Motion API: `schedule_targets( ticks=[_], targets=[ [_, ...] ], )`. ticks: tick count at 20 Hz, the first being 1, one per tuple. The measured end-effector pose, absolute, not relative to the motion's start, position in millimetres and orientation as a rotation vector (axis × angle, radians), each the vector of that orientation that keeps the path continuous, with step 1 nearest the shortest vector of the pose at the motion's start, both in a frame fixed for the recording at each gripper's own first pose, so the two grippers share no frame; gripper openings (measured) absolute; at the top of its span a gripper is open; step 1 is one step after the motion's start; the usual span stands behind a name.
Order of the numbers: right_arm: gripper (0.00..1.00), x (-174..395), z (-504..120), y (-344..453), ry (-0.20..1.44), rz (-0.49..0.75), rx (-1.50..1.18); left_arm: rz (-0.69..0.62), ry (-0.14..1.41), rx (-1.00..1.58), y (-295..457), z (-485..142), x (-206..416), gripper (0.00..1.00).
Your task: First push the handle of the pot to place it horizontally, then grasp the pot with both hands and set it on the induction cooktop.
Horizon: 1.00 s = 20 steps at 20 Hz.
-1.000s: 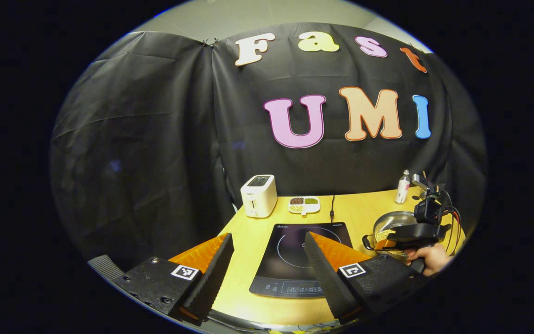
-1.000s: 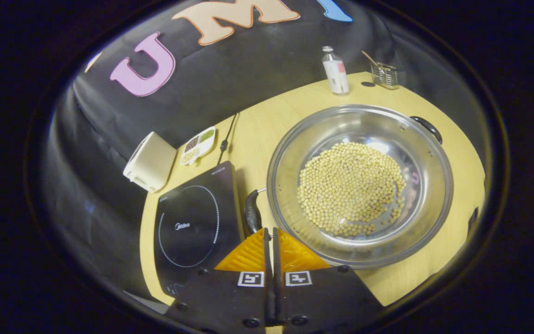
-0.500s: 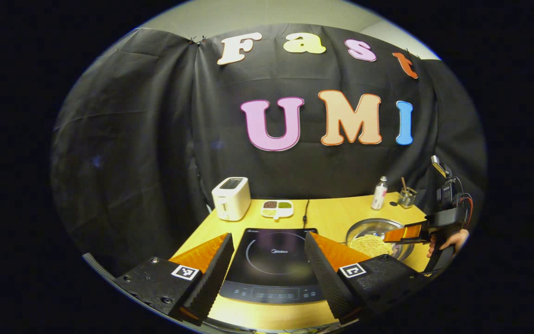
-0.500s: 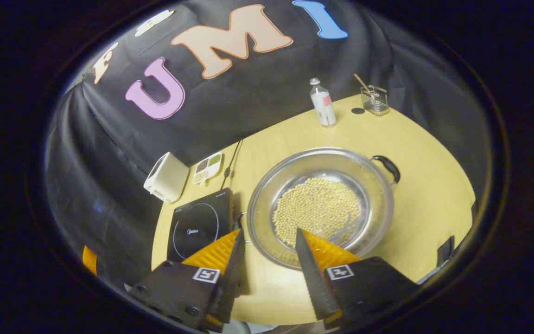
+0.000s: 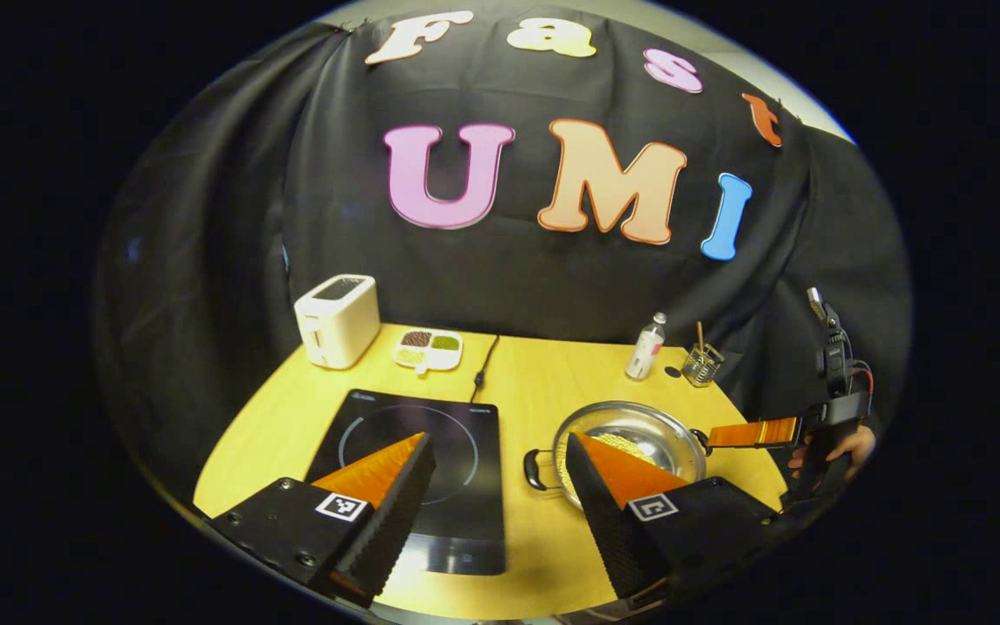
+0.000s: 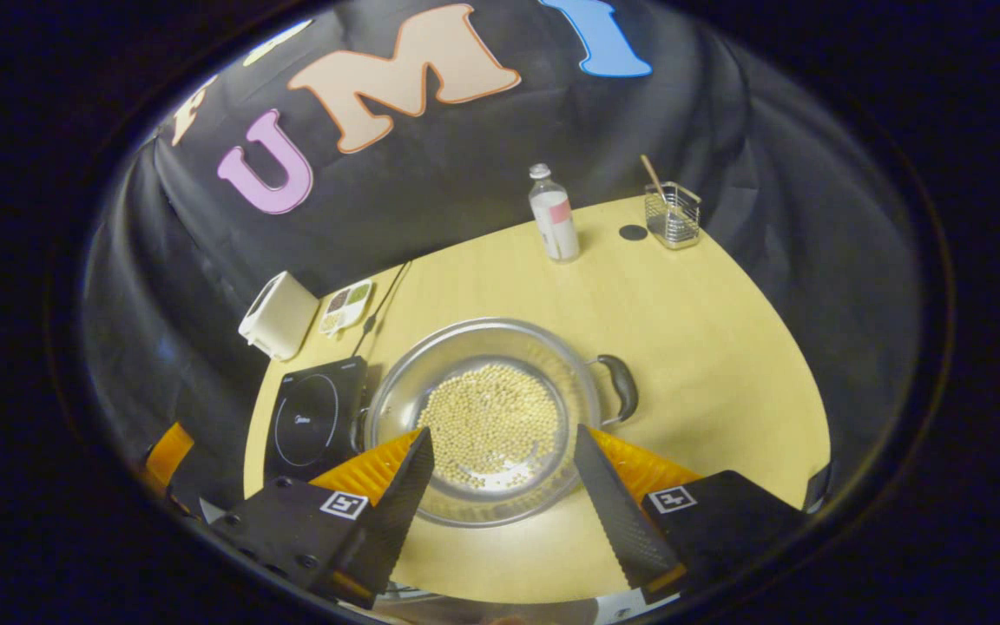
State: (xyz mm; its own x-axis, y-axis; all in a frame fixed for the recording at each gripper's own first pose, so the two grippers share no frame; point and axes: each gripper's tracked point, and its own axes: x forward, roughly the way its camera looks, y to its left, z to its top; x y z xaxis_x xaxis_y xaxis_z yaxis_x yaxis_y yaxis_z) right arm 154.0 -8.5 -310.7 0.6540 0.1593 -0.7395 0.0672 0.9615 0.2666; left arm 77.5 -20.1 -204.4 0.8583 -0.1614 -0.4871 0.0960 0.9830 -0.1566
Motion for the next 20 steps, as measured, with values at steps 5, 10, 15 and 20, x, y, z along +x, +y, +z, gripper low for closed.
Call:
schedule_targets(
  ticks=[5,10,15,20],
  targets=[
    [0.94,179.8,-341.9,-53.5,0.972,0.065,0.279,-0.157,0.699,-0.212,-48.9,-254.4,109.8,0.95],
    [1.00,198.6,-371.8,-75.1,1.093,0.115,0.283,-0.164,0.938,-0.253,-68.2,-320.2,120.4,0.96],
    [1.00,207.6,-404.0,-90.7,1.201,0.153,0.324,-0.191,1.066,-0.223,-90.6,-362.2,138.2,0.96],
    [1.00,211.2,-426.4,-85.4,1.298,0.234,0.421,-0.181,1.174,-0.195,-96.3,-395.3,146.8,0.96]
  ],
)
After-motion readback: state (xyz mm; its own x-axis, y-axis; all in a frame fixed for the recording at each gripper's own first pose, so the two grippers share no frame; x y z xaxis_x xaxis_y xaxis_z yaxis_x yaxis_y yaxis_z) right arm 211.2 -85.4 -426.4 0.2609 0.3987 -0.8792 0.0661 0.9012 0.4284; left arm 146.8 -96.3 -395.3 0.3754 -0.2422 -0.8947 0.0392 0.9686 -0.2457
